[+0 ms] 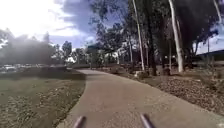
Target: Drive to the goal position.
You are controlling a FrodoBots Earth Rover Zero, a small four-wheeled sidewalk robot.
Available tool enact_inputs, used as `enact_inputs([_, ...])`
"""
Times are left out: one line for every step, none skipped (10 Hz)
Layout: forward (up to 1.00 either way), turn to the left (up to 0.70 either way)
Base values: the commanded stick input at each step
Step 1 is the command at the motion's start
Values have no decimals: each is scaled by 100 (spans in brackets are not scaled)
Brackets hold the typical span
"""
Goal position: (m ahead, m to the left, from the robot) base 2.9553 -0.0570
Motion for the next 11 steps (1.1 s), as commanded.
enact_inputs([100, 0])
enact_inputs([100, 0])
enact_inputs([100, 0])
enact_inputs([100, 0])
enact_inputs([100, 0])
enact_inputs([100, 0])
enact_inputs([100, 0])
enact_inputs([100, 0])
enact_inputs([100, 0])
enact_inputs([100, 0])
enact_inputs([100, 0])
